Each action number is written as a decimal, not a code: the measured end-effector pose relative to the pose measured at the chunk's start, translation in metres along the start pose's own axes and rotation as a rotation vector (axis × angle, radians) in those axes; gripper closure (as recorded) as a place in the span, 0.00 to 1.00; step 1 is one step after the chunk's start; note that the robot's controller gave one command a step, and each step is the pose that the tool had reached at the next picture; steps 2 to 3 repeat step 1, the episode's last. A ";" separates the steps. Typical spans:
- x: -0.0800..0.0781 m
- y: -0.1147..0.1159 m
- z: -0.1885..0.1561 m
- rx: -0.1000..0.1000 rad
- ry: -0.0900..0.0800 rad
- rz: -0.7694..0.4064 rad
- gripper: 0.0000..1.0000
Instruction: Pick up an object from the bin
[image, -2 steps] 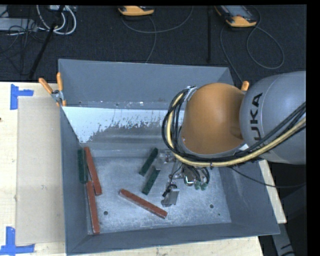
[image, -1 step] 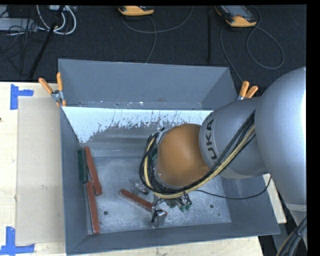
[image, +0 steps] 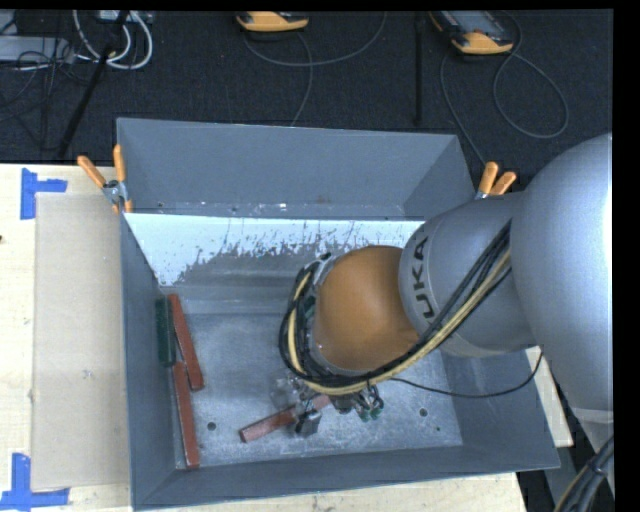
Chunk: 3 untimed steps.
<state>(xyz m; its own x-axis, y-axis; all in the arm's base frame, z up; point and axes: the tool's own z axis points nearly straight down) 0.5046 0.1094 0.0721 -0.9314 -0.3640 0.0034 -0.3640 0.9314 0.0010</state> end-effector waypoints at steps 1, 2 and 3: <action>0.037 -0.019 -0.139 0.003 -0.010 -0.051 1.00; 0.037 -0.019 -0.139 0.003 -0.010 -0.051 1.00; 0.037 -0.019 -0.139 0.003 -0.010 -0.051 1.00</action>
Offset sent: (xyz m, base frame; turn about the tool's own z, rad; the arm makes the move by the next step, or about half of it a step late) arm -0.0284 -0.0302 0.1351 -0.0536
